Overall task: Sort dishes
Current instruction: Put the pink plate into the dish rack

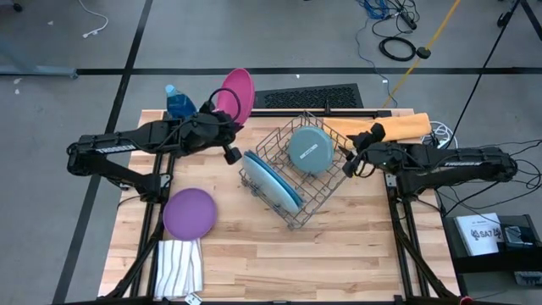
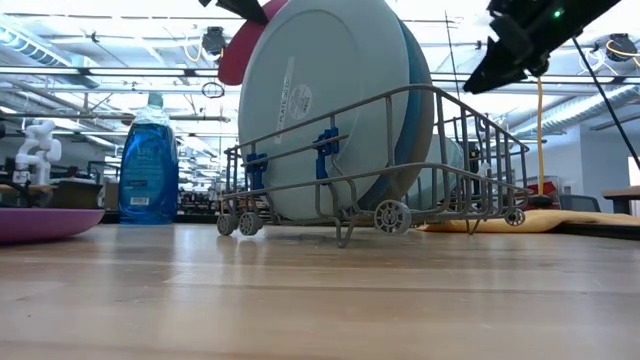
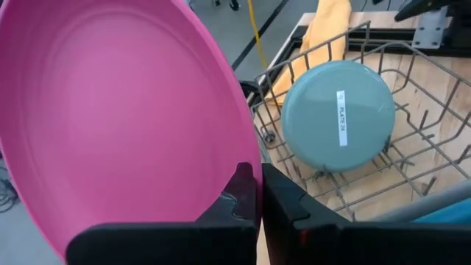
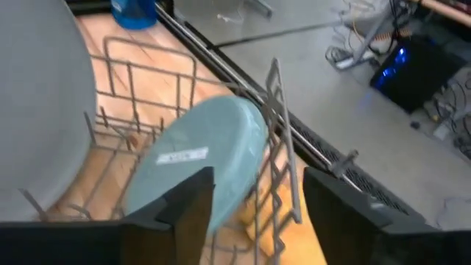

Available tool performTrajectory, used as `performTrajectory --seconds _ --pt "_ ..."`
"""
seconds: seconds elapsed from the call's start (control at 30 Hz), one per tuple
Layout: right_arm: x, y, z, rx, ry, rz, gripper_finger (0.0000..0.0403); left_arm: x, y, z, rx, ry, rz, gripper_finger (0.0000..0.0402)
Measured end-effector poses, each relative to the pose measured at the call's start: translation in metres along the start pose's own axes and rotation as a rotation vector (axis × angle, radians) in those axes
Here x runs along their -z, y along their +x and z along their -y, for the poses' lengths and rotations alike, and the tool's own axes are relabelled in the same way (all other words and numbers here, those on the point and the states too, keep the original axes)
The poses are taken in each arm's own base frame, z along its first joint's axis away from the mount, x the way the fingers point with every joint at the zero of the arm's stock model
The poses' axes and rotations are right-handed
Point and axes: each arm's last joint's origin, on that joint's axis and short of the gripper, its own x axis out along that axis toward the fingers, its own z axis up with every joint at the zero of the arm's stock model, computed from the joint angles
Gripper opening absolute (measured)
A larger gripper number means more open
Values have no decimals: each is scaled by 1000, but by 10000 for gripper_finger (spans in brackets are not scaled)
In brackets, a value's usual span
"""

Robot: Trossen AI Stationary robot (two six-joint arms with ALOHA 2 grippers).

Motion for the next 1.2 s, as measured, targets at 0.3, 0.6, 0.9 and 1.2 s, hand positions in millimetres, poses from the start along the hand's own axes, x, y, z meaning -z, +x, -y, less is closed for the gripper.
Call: performTrajectory --seconds 0.3,0.6,0.9,1.2 --pt "3 22 7 49 -38 -105 202 3 4 3 29 4 4 0" --pt "6 42 16 75 -62 -188 143 4 4 5 55 0 3 0" --pt "9 49 12 59 61 -229 16 3 3 9 70 4 12 0" --pt "13 39 -5 35 221 -238 8 3 2 10 74 6 15 0"
